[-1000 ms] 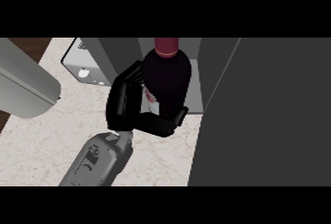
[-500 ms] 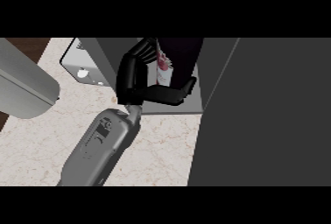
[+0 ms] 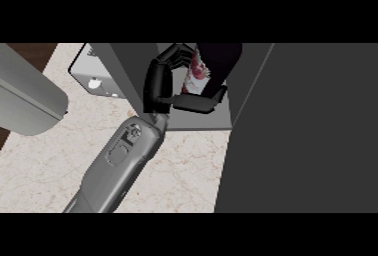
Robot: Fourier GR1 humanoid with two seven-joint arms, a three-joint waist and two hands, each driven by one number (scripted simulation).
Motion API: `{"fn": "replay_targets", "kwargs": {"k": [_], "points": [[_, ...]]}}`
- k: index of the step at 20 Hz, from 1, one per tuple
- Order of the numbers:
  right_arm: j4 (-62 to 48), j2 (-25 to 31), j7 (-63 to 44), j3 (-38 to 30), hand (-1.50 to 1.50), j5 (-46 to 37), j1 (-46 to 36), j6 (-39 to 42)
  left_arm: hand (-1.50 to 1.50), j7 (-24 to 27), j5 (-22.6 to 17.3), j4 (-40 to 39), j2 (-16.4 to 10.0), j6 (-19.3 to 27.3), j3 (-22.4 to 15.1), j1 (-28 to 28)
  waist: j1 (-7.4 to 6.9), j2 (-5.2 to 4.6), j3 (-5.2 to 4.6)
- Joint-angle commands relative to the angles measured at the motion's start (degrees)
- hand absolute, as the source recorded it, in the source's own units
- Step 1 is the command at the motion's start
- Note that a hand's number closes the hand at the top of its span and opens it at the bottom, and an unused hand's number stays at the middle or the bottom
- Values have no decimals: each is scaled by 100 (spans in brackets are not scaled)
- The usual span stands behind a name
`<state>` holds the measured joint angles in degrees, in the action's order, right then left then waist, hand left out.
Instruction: Pick up the wine, place it into the cabinet and close the cabinet
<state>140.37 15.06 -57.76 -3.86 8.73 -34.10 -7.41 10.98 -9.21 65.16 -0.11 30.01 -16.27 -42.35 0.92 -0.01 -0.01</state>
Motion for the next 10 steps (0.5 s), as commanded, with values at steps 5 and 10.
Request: {"fn": "replay_targets", "kwargs": {"k": [5,10], "points": [[732,46,-270,-247,-150,742,355,159,150,729,-538,-798,11,294,-348,-120,93,-9,1],[421,-113,-137,153,-150,360,173,36,150,982,-849,-1258,11,164,-382,-106,51,-13,-2]]}}
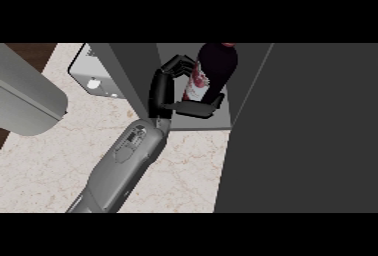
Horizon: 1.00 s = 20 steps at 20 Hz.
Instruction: Pick up the wine, place it into the cabinet and close the cabinet
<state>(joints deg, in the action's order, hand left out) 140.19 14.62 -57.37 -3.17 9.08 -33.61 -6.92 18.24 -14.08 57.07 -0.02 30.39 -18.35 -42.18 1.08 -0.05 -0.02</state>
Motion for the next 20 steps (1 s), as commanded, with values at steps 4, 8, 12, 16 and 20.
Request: {"fn": "replay_targets", "kwargs": {"k": [4,8,12,16,20], "points": [[780,-121,-97,-135,-150,491,517,34,150,667,-647,-803,2,173,-296,-26,56,-6,2],[641,-81,134,-210,-150,648,635,270,150,1056,-493,-1650,1,41,-203,-267,73,-21,5],[222,-155,-157,197,-150,125,-105,-101,150,1158,-888,-2025,2,332,-562,-466,76,-18,-3],[238,-156,-210,303,-150,-54,-186,-169,150,1692,-865,-2428,2,60,-357,-428,19,-11,-5],[-139,-56,33,-78,-150,534,-278,101,150,1972,-1560,-2730,2,247,-452,-685,175,-53,-6]]}}
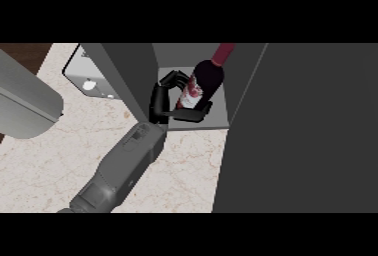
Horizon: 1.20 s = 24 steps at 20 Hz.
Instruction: Pick up the wine, place it into the cabinet and close the cabinet
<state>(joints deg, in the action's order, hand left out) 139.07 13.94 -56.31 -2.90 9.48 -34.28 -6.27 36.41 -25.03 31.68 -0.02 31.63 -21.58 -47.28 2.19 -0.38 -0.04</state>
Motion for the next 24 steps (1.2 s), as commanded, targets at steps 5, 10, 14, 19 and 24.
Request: {"fn": "replay_targets", "kwargs": {"k": [5,10,14,19,24], "points": [[595,27,-526,50,-150,202,-133,-184,150,358,-513,-496,2,-435,498,-350,-45,29,-2],[145,14,88,-380,-150,740,41,215,150,591,-693,-1427,2,-645,934,-842,55,-48,2],[393,-118,121,-155,-150,505,255,167,150,576,-747,-1718,2,-662,986,-1112,74,-42,2],[-115,-240,418,9,-150,392,63,202,150,725,-708,-1968,0,-275,941,-1387,95,-57,1],[295,-219,74,32,-150,390,105,95,150,630,-458,-2562,-70,126,964,-1727,220,-87,0]]}}
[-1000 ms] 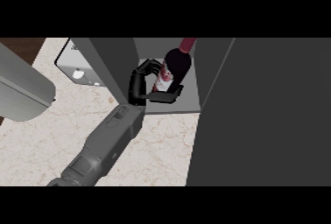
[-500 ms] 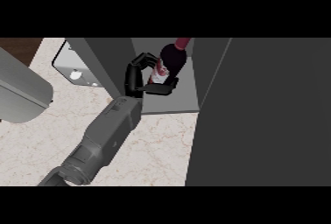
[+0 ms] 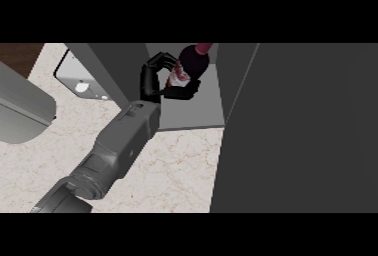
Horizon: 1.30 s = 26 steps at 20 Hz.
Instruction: Pick up the wine, place it into the cabinet and close the cabinet
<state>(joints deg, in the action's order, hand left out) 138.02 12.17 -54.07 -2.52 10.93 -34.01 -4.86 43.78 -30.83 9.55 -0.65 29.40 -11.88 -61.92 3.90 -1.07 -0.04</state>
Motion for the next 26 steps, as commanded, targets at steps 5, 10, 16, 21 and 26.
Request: {"fn": "replay_targets", "kwargs": {"k": [5,10,16,21,26], "points": [[216,-13,-171,-46,-150,357,-62,14,150,-244,162,-596,-180,248,38,-312,52,-41,-2],[94,-91,23,13,-150,187,-27,7,150,-194,211,-718,-198,282,52,-236,57,-69,-3],[251,-107,15,83,-150,321,-80,94,150,-395,48,-737,-212,258,244,-273,192,-115,-7],[302,-159,-77,144,-150,216,-120,-10,150,-146,-348,-522,44,-293,665,108,184,-98,-16],[6,-130,-62,177,-150,67,-397,-44,150,-218,-492,-494,63,-871,791,285,252,-119,-24]]}}
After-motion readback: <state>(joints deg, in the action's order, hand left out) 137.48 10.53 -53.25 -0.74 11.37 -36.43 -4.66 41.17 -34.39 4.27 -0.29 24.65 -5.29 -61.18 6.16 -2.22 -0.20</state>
